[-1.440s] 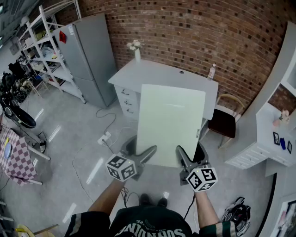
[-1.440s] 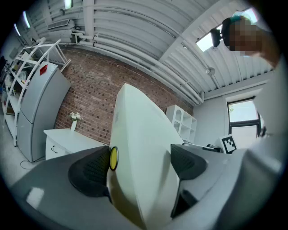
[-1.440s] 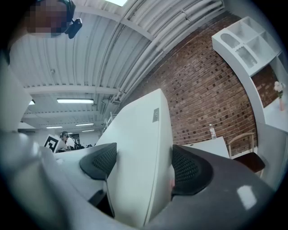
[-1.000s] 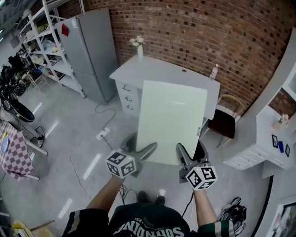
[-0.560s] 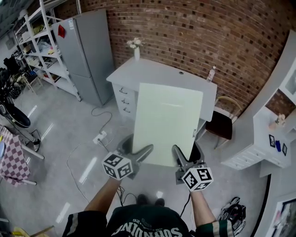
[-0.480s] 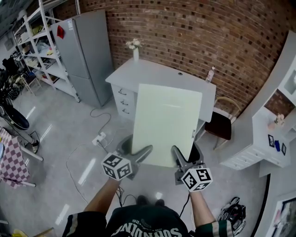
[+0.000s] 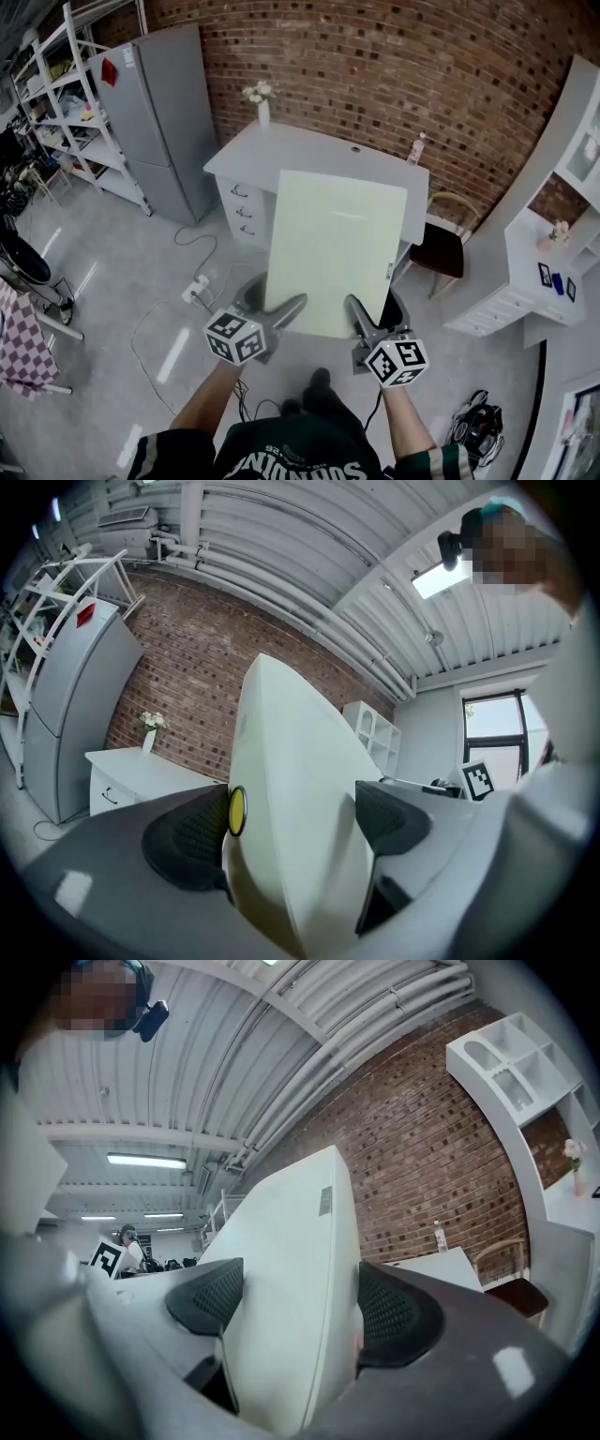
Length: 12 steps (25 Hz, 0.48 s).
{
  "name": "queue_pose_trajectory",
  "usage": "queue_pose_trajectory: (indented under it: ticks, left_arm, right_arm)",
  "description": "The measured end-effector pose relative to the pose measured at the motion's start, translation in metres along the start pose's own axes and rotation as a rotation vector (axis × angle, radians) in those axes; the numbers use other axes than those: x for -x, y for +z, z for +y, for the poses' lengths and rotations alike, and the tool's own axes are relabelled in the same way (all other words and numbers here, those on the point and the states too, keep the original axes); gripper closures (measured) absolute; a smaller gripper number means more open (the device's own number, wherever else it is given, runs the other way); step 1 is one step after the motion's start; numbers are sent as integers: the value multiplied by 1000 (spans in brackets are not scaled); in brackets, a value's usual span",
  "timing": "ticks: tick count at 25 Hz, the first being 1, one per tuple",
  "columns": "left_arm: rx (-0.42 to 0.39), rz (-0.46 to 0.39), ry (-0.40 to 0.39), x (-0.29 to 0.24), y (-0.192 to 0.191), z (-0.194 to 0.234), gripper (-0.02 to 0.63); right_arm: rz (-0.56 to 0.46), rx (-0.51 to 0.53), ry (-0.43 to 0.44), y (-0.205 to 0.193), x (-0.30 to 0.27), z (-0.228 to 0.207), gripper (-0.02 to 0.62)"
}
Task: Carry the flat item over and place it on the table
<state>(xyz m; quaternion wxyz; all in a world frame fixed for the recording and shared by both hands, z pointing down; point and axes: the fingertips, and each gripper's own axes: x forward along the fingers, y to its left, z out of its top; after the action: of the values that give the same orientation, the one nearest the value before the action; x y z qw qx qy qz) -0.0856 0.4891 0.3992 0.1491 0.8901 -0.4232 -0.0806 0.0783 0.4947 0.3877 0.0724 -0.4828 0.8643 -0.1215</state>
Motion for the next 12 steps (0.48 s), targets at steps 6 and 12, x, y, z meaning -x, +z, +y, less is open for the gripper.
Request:
queue_pose_trajectory:
  ticks: [6,12]
  left_arm:
    - [-7,8,-8,-12,-1,11,181]
    - [-3,25,-12,-31,-2,29,181]
  right_arm:
    - [-1,-9,-10,-3,-13,-7,221]
    - [6,-11,-16,-6,-33,-21,221]
